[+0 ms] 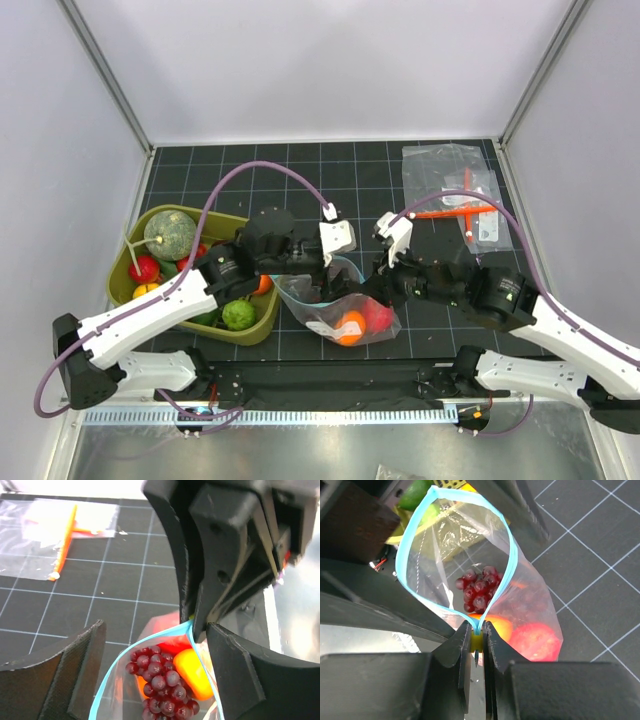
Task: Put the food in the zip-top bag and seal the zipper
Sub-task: Zip the zipper food storage bag at the center of the board.
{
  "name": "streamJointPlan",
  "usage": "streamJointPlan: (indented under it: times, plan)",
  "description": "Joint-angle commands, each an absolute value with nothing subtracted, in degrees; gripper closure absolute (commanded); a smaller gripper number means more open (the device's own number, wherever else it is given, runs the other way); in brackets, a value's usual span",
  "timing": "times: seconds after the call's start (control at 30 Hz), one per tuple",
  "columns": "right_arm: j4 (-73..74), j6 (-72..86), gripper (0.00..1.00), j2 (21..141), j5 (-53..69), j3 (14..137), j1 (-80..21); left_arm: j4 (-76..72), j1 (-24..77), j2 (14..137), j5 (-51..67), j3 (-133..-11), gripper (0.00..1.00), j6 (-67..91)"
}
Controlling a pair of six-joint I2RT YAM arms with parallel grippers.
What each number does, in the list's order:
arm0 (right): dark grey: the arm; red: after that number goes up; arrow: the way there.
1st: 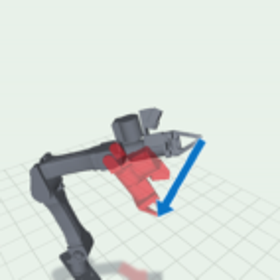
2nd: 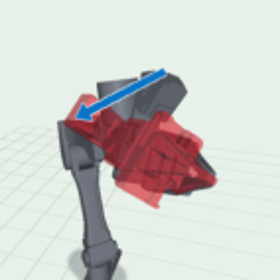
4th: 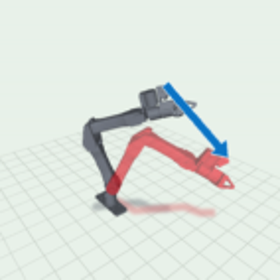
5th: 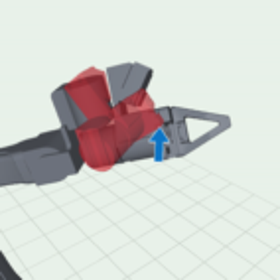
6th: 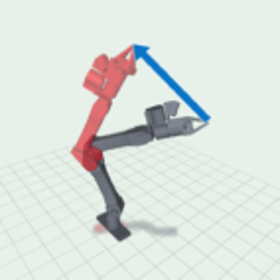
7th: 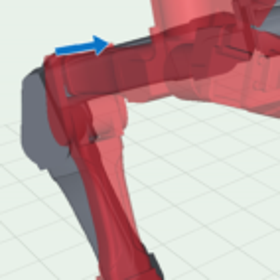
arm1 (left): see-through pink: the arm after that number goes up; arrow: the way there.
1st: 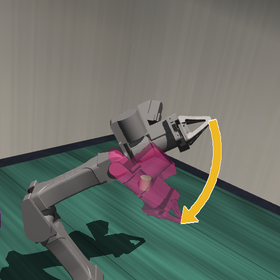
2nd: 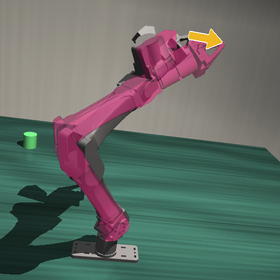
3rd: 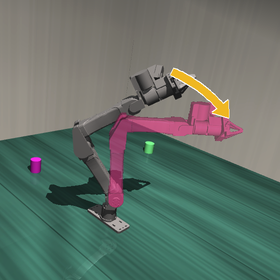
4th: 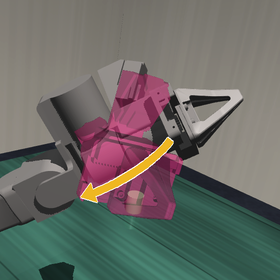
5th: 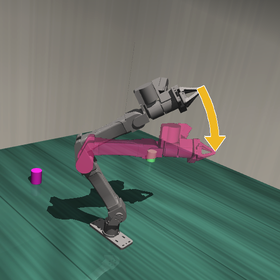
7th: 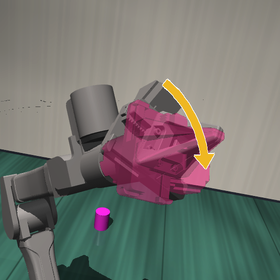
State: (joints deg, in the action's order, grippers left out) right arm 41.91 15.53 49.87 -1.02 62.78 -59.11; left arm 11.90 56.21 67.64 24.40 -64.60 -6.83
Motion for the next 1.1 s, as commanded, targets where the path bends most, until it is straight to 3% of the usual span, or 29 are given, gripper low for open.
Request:
streamJointPlan:
  times: [0.0,0.17,0.37,0.47,0.5,0.6,0.7,0.73,0.83,1.07]
  plan:
    - [40.3,14.2,0.99,48.3,2.3,65.7,-59.1,13.4,56.4,67.7,28.3,-65.2,0.17,-10.5]
    - [41.0,13.5,0.99,47.3,3.3,66.3,-59.1,13.2,56.9,68.3,30.5,-63.2,0.28,-14.4]
    - [41.2,12.4,0.99,46.7,4.0,66.2,-59.1,14.9,57.7,69.5,29.6,-62.1,0.51,-16.7]
    - [40.6,11.6,0.99,46.3,4.4,66.0,-59.1,16.2,57.9,70.4,27.4,-62.5,0.8,-17.1]
    - [40.5,11.4,0.99,46.2,4.4,66.0,-59.1,17.2,57.9,71.0,26.4,-63.0,1.0,-17.1]
    - [38.4,10.5,0.96,44.7,4.8,64.9,-59.1,17.8,58.2,71.3,20.9,-63.6,1.0,-15.5]
    - [33.3,9.4,0.64,42.0,5.8,61.2,-59.1,16.8,58.2,70.4,20.7,-62.9,1.0,-14.8]
    - [30.4,9.1,0.45,41.4,6.3,58.7,-59.1,16.4,58.2,69.9,20.9,-62.6,1.0,-14.5]
    - [23.9,8.5,0.3,38.3,5.7,52.9,-59.1,13.1,58.2,66.6,22.6,-59.7,1.0,-13.9]
    - [13.8,8.6,0.31,34.5,3.8,43.4,-59.1,9.5,58.2,61.7,24.9,-56.4,1.0,-12.1]
